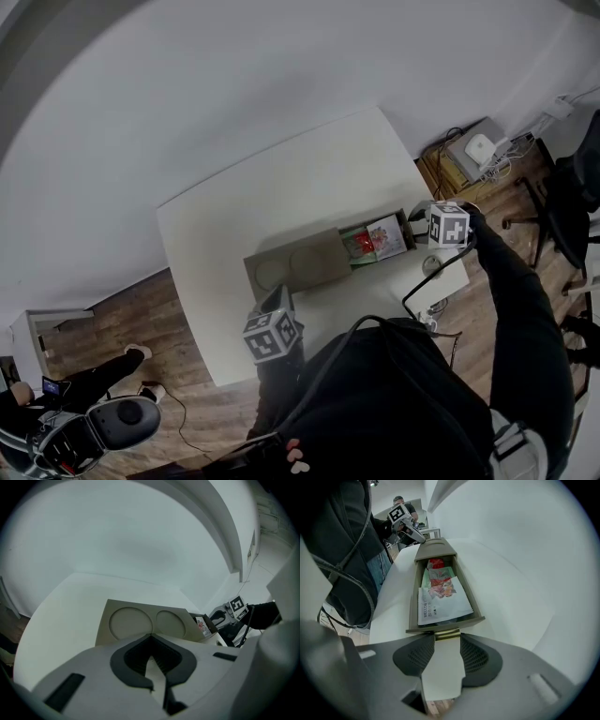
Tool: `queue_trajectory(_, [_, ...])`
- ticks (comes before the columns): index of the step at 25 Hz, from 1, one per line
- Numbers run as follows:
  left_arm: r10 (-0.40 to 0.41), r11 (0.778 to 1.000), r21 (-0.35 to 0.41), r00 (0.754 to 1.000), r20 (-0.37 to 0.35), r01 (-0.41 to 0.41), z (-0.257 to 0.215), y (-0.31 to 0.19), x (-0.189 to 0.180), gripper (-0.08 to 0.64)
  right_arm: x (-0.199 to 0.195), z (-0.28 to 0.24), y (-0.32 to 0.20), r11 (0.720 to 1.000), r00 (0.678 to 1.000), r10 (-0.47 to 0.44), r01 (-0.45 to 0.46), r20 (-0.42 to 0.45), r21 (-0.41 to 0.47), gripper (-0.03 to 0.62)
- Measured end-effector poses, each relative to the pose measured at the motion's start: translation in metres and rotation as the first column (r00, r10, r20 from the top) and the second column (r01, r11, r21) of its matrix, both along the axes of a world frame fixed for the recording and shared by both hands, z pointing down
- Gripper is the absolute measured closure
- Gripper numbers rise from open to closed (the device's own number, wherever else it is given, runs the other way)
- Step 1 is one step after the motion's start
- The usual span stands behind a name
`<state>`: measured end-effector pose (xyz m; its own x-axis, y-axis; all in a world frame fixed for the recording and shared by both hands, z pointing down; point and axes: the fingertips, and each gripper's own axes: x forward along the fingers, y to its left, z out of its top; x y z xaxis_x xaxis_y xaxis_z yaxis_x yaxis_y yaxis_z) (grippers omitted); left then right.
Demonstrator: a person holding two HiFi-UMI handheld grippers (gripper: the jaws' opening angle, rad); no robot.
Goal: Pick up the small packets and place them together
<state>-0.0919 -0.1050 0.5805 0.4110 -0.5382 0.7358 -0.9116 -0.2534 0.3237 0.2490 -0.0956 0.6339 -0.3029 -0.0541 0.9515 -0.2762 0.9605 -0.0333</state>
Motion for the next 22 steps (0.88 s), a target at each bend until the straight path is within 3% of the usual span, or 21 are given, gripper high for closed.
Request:
queue_trajectory(12, [0.003,1.000,-0.003,1.000,0.009,-0.003,-0.001,-0.002,0.002,0.561,0.029,0.000,-0.001,0.998,0.998,0.058,-0.058,-0.026,0.002,0.428])
queue_trajectory(15, [0.002,1.000,-0.001,1.000,0.008,-0.002,0.000,-0.002,0.001,0.561,0.034,-0.002,-0.005,0.993,0.993,0.115,-0.115,-0.017,0.033,0.535])
queue_trajectory(22, [0.003,1.000,0.001,1.000,0.006,-0.003,-0.001,-0.001,0.003,0.561,0.041,-0.009,0.000,0.983,0.984,0.176,-0.175,-0.001,0.051,0.532])
